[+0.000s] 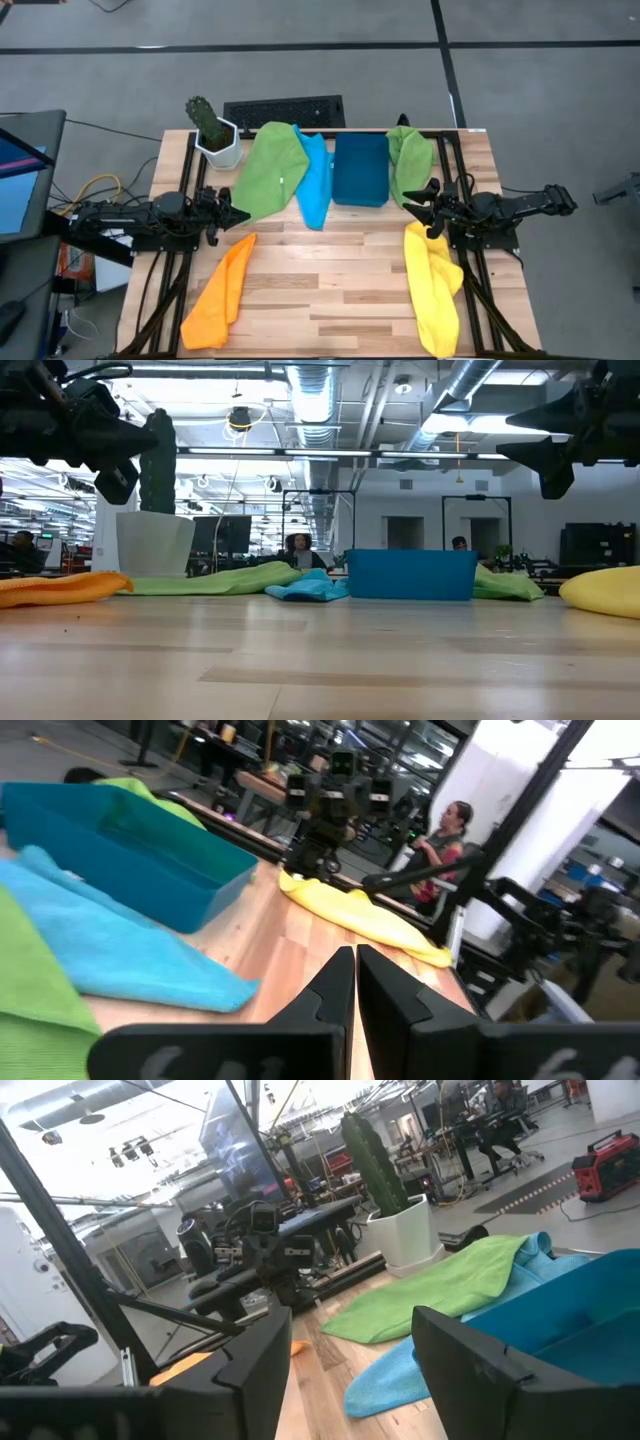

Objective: Fold microfiber towels
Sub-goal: Fold the yellow towel

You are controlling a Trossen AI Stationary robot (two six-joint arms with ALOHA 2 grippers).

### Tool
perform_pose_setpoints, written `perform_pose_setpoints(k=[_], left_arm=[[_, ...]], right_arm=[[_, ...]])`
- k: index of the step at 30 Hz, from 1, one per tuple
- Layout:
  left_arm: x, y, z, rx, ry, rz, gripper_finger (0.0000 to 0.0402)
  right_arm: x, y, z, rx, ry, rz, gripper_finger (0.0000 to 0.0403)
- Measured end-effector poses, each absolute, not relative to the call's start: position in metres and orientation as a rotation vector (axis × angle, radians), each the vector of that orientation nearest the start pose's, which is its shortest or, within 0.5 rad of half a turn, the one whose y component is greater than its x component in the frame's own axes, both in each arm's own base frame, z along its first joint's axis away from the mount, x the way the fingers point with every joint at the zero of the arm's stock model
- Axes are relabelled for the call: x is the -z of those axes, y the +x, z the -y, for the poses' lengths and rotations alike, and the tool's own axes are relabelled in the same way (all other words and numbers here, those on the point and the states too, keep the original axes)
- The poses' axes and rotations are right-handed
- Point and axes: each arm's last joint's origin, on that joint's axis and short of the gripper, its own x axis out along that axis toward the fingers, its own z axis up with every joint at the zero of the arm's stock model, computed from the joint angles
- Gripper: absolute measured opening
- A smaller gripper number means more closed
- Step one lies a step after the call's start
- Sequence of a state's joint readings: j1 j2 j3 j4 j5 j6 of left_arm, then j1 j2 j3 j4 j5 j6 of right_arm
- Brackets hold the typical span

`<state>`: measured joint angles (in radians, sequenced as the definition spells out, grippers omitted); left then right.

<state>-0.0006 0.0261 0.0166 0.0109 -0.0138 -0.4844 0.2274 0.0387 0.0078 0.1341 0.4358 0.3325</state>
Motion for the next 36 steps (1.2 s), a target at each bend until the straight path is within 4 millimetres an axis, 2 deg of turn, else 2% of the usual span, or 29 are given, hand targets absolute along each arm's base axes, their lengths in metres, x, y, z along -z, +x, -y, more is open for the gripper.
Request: perform_pose_setpoints(k=[11, 17, 20, 25, 32, 36], left_arm=[[-0.169, 0.098, -0.001, -0.040, -0.782, 0.024, 0.0007], [-0.170, 0.098, -0.004, -0.113, -0.930, 0.076, 0.0007], [-0.171, 0.098, -0.005, -0.157, -0.963, 0.115, 0.0007], [-0.172, 0.097, -0.008, -0.238, -0.970, 0.180, 0.0007], [-0.173, 0.096, -0.011, -0.340, -0.950, 0.235, 0.0007], [-0.173, 0.096, -0.012, -0.376, -0.953, 0.255, 0.0007]], right_arm=[[-0.176, 0.097, -0.010, 0.191, 0.365, 0.131, 0.0233], [-0.176, 0.097, -0.010, 0.190, 0.364, 0.131, 0.0233], [-0.177, 0.097, -0.010, 0.189, 0.374, 0.139, 0.0233], [-0.178, 0.096, -0.010, 0.174, 0.521, 0.172, 0.0233], [-0.184, 0.095, -0.009, 0.160, 0.610, 0.241, 0.0233], [-0.185, 0.095, -0.009, 0.145, 0.734, 0.256, 0.0233]])
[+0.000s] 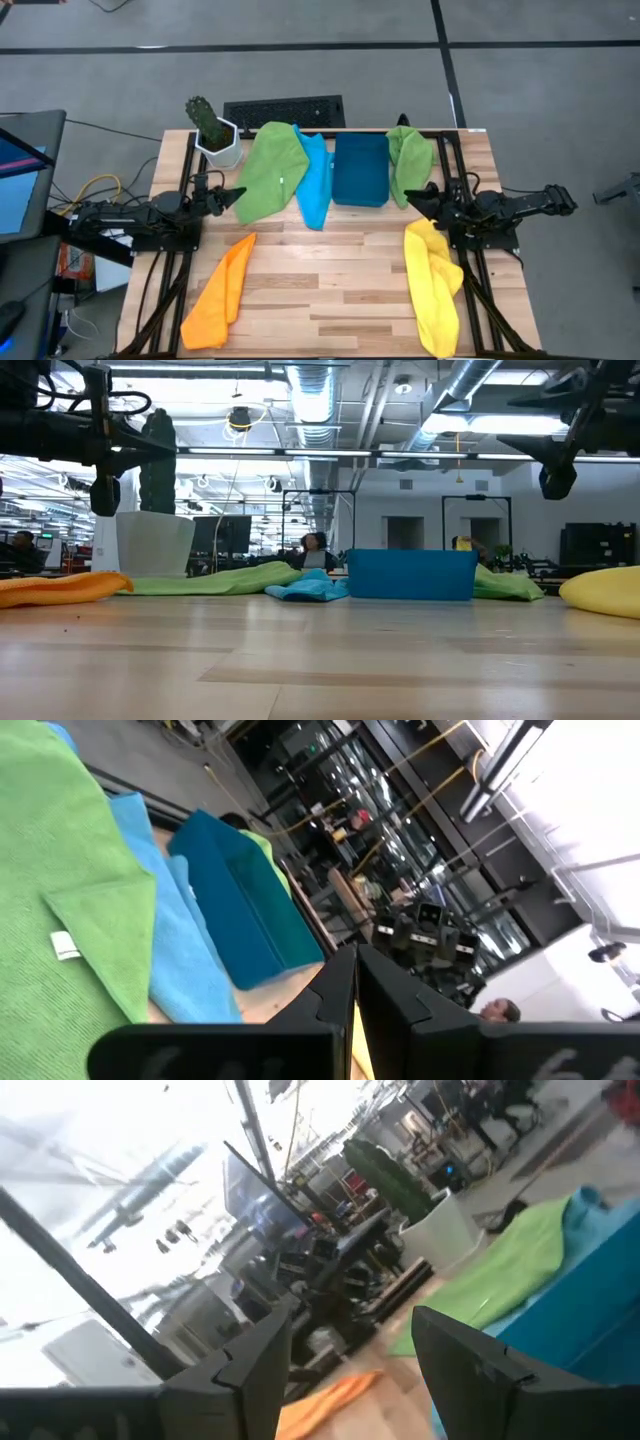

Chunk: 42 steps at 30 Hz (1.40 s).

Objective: Fold microfiber towels
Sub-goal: Fold the yellow towel

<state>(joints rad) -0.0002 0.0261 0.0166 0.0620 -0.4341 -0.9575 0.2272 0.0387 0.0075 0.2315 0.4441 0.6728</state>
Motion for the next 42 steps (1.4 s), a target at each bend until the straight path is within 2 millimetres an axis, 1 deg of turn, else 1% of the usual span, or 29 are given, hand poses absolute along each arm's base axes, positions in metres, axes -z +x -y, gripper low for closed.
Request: perform_pose_setpoints(k=[5, 10, 13, 15, 18, 22, 24, 27, 29, 32, 35, 38, 40, 42], left_arm=[[-0.173, 0.095, -0.012, -0.383, -0.945, 0.259, 0.0007], [-0.173, 0.095, -0.012, -0.378, -0.980, 0.267, 0.0007], [-0.174, 0.095, -0.013, -0.393, -1.030, 0.304, 0.0007], [-0.177, 0.094, -0.014, -0.401, -1.067, 0.358, 0.0007], [-0.187, 0.093, -0.014, -0.343, -1.087, 0.452, 0.0012], [-0.202, 0.089, -0.012, -0.195, -1.088, 0.562, 0.0038], [-0.210, 0.086, -0.011, -0.110, -1.129, 0.634, 0.0055], [-0.222, 0.080, -0.011, 0.008, -1.203, 0.730, 0.0077], [-0.232, 0.076, -0.010, 0.033, -1.201, 0.757, 0.0088], [-0.247, 0.072, -0.010, 0.020, -1.128, 0.769, 0.0097], [-0.254, 0.070, -0.011, -0.041, -1.028, 0.759, 0.0098], [-0.256, 0.069, -0.011, -0.073, -0.978, 0.762, 0.0098], [-0.254, 0.070, -0.011, -0.098, -0.979, 0.746, 0.0098], [-0.251, 0.072, -0.012, -0.126, -0.987, 0.718, 0.0098]], right_arm=[[-0.186, 0.095, -0.009, 0.125, 0.872, 0.285, 0.0233], [-0.186, 0.095, -0.008, 0.138, 0.991, 0.304, 0.0233], [-0.190, 0.094, -0.008, 0.125, 1.032, 0.355, 0.0233], [-0.197, 0.092, -0.007, 0.122, 1.029, 0.378, 0.0233], [-0.212, 0.091, -0.007, 0.124, 0.976, 0.392, 0.0233], [-0.235, 0.094, -0.008, 0.143, 0.884, 0.370, 0.0233], [-0.246, 0.098, -0.009, 0.150, 0.856, 0.317, 0.0233], [-0.262, 0.108, -0.012, 0.171, 0.803, 0.161, 0.0233], [-0.271, 0.113, -0.014, 0.208, 0.771, 0.016, 0.0233], [-0.282, 0.121, -0.016, 0.311, 0.746, -0.226, 0.0232], [-0.290, 0.128, -0.018, 0.434, 0.722, -0.480, 0.0228], [-0.289, 0.135, -0.020, 0.606, 0.702, -0.753, 0.0223], [-0.282, 0.138, -0.021, 0.711, 0.675, -0.936, 0.0219], [-0.274, 0.143, -0.022, 0.802, 0.660, -1.072, 0.0213]])
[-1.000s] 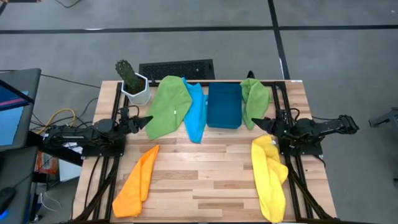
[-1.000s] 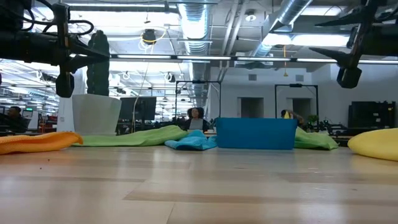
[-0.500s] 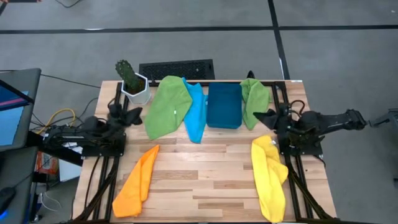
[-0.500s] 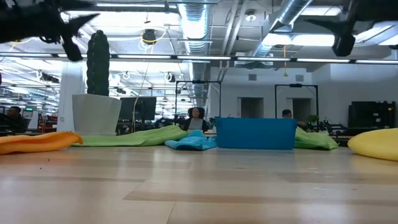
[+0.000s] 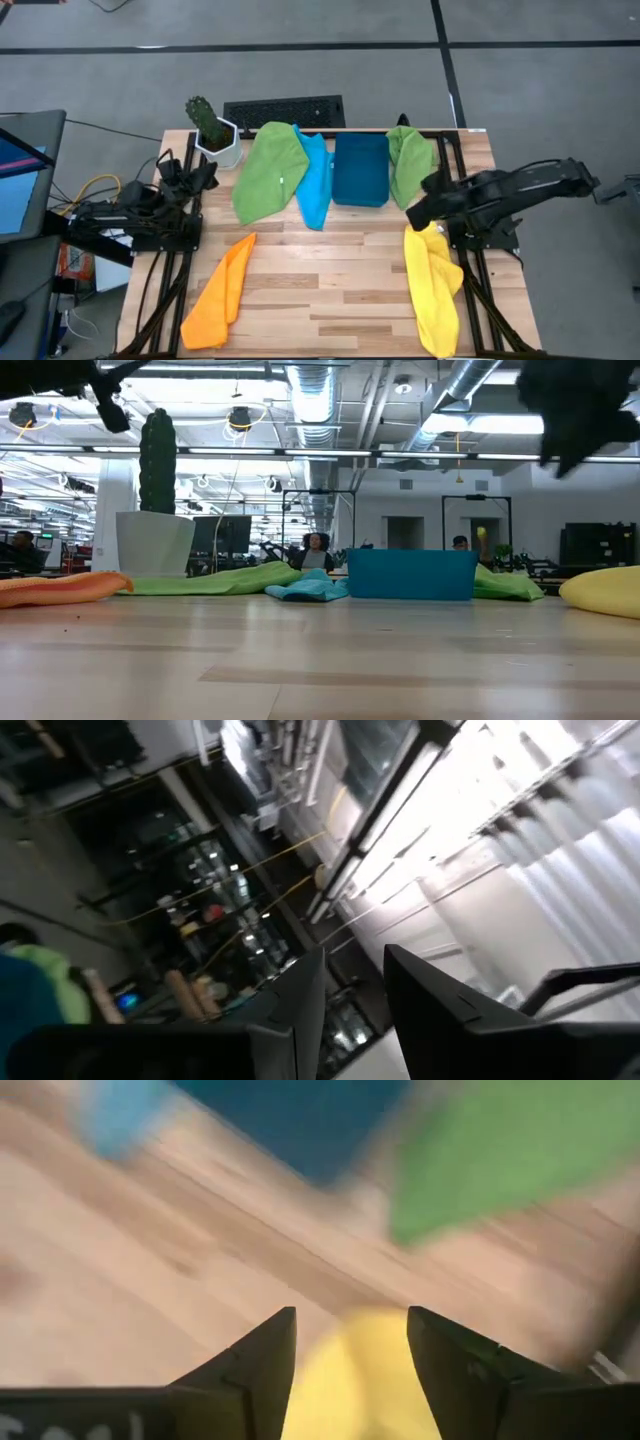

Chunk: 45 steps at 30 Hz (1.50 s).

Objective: Fold microfiber towels
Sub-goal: Fold the yellow towel

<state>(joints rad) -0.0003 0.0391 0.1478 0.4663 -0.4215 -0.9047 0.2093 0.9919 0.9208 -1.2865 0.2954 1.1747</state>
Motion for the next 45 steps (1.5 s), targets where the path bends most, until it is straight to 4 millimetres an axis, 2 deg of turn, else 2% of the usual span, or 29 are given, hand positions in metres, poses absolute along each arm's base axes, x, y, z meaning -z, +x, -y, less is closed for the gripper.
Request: perform_pose_setpoints(k=[6, 10, 13, 14, 17, 19, 22, 25, 32, 35, 38, 42, 45], left_arm=[[-0.242, 0.077, -0.012, -0.184, -1.028, 0.637, 0.0098], [-0.239, 0.078, -0.013, -0.204, -1.053, 0.616, 0.0098], [-0.238, 0.079, -0.013, -0.207, -1.055, 0.609, 0.0098], [-0.238, 0.079, -0.013, -0.207, -1.055, 0.610, 0.0098], [-0.238, 0.079, -0.013, -0.207, -1.055, 0.609, 0.0098], [-0.238, 0.079, -0.013, -0.213, -1.054, 0.601, 0.0098], [-0.237, 0.079, -0.013, -0.212, -1.054, 0.597, 0.0098], [-0.237, 0.080, -0.013, -0.213, -1.052, 0.590, 0.0098], [-0.235, 0.080, -0.013, -0.229, -1.049, 0.569, 0.0098], [-0.235, 0.080, -0.013, -0.228, -1.049, 0.572, 0.0098], [-0.235, 0.080, -0.013, -0.226, -1.049, 0.570, 0.0098], [-0.234, 0.081, -0.013, -0.228, -1.047, 0.563, 0.0098], [-0.233, 0.081, -0.013, -0.233, -1.046, 0.554, 0.0098]], right_arm=[[-0.239, 0.160, -0.021, 0.870, 0.512, -1.434, 0.0190], [-0.216, 0.165, -0.013, 0.877, 0.432, -1.563, 0.0178], [-0.200, 0.160, -0.006, 0.896, 0.419, -1.619, 0.0176], [-0.196, 0.159, -0.003, 0.889, 0.423, -1.619, 0.0177], [-0.198, 0.165, 0.006, 0.837, 0.463, -1.537, 0.0178], [-0.197, 0.164, 0.012, 0.858, 0.484, -1.551, 0.0178], [-0.196, 0.161, 0.020, 0.928, 0.626, -1.574, 0.0178], [-0.195, 0.163, 0.025, 1.024, 0.775, -1.524, 0.0179], [-0.180, 0.163, 0.026, 1.329, 0.935, -1.427, 0.0176], [-0.170, 0.166, 0.023, 1.342, 1.001, -1.421, 0.0173], [-0.167, 0.171, 0.017, 1.331, 0.985, -1.433, 0.0172], [-0.165, 0.179, 0.008, 1.290, 1.012, -1.357, 0.0174], [-0.166, 0.177, 0.005, 1.362, 1.015, -1.317, 0.0170]])
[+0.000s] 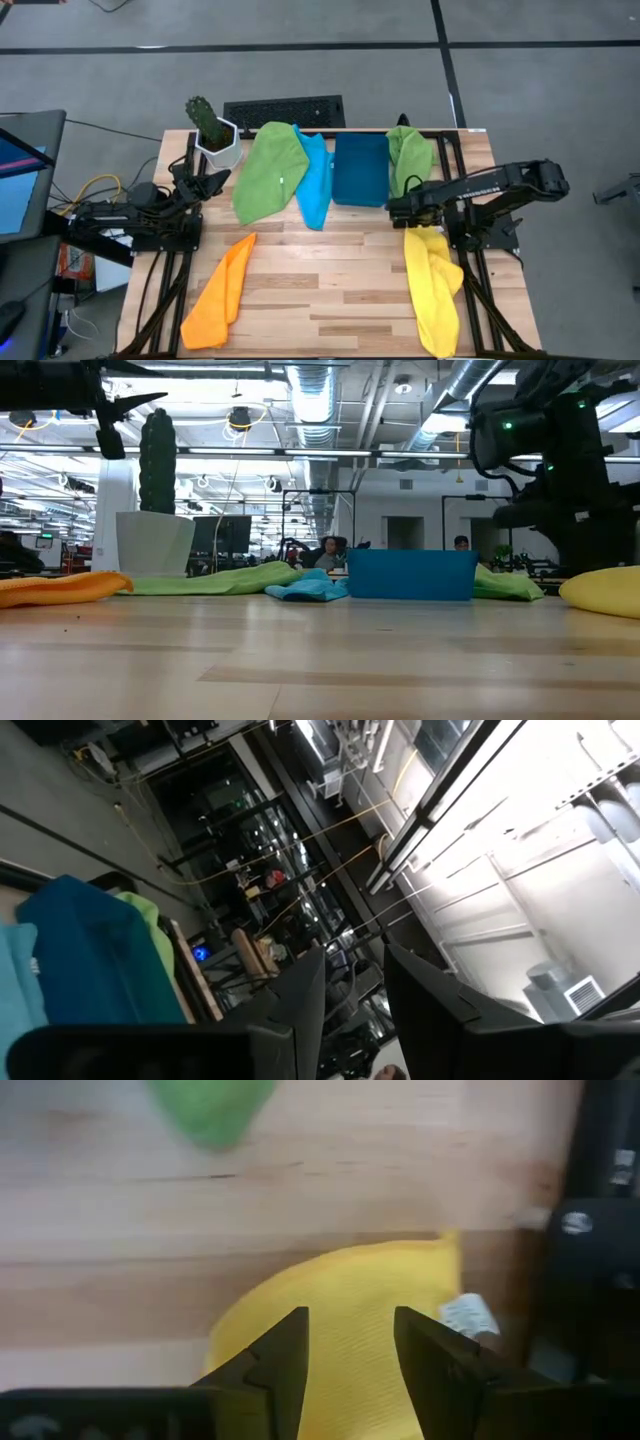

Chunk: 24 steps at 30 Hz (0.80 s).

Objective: Fold microfiber towels
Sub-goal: Fold the yellow towel

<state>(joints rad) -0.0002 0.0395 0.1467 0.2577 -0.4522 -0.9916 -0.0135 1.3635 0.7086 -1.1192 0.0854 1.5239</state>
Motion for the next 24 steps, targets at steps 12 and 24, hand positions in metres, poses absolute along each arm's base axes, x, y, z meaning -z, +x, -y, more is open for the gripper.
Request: perform_pose_setpoints(k=[12, 24], left_arm=[[-0.232, 0.081, -0.013, -0.244, -1.064, 0.546, 0.0098], [-0.229, 0.082, -0.013, -0.261, -1.055, 0.518, 0.0098]], right_arm=[[-0.146, 0.167, 0.017, 1.596, 1.150, -1.236, 0.0145], [-0.136, 0.164, 0.037, 1.613, 1.250, -1.162, 0.0137]])
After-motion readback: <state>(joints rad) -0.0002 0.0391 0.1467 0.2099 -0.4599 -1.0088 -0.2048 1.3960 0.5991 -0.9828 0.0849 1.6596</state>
